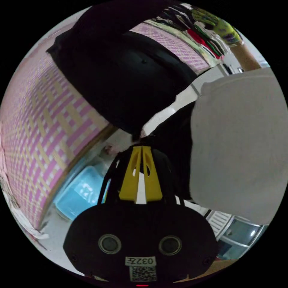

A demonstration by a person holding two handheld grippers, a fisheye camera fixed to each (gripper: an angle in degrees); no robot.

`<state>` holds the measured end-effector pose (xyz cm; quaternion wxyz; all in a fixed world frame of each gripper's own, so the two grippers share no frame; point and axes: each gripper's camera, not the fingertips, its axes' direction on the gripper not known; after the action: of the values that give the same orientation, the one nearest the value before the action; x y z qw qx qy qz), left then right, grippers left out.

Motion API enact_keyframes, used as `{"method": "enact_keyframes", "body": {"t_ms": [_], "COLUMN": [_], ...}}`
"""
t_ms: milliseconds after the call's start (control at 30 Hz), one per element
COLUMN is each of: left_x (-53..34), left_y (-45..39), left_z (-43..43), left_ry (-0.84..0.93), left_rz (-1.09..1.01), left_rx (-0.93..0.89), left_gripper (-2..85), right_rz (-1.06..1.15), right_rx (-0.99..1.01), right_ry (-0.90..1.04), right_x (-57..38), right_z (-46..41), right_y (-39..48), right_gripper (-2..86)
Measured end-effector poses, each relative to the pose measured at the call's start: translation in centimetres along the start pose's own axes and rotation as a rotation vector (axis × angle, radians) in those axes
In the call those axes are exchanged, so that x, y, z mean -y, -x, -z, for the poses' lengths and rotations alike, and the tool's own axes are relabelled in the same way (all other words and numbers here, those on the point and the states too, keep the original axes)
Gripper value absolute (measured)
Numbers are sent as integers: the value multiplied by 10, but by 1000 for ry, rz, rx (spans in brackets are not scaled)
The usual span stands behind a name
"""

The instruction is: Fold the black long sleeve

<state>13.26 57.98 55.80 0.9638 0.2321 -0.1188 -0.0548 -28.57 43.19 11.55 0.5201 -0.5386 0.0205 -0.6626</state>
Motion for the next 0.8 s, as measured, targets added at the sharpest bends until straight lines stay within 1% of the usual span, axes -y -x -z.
{"method": "enact_keyframes", "body": {"t_ms": [33,67,133,200,267,367,400,433,467,500,533,567,633,700,767,800], "left_x": [-15,-29,-47,-61,-75,-76,-73,-62,-48,-42,-38,-41,-52,-67,-86,-88], "left_y": [-3,-12,-21,-14,17,50,56,69,81,85,85,84,96,131,192,207], "left_z": [-4,-11,-23,-31,-23,-5,-7,-20,-46,-60,-75,-71,-55,-39,-28,-28], "left_ry": [-22,-41,-48,-72,-200,-360,-364,-317,-202,-148,-114,-164,-252,-360,-514,-542], "left_rz": [32,49,86,146,255,294,289,288,268,234,147,87,77,144,217,229], "left_rx": [-75,-113,-84,-97,-127,-97,-102,-122,-183,-229,-310,-336,-337,-380,-503,-530], "left_gripper": [-8,-9,-9,-9,-9,-9,-9,-9,-9,-9,-9,-9,-9,-9,-8,-7], "right_rz": [4,4,-3,-10,-7,11,16,28,41,47,57,60,55,63,98,104], "right_rx": [-8,-12,-15,-8,-3,-8,-9,-7,-4,-6,-18,-35,-61,-82,-106,-106], "right_ry": [2,5,7,2,-1,-3,-6,-14,-17,-17,-11,-4,-3,-12,3,14], "right_x": [-3,-6,-10,-15,-21,-27,-29,-33,-36,-38,-41,-44,-46,-46,-43,-42], "right_z": [0,0,-2,-3,-4,-1,0,1,2,1,0,-2,-2,-3,-12,-17], "right_y": [3,5,7,9,15,31,35,42,50,53,60,65,73,84,101,105], "right_gripper": [41,40,40,40,41,41,41,42,42,42,42,42,41,41,41,41]}}
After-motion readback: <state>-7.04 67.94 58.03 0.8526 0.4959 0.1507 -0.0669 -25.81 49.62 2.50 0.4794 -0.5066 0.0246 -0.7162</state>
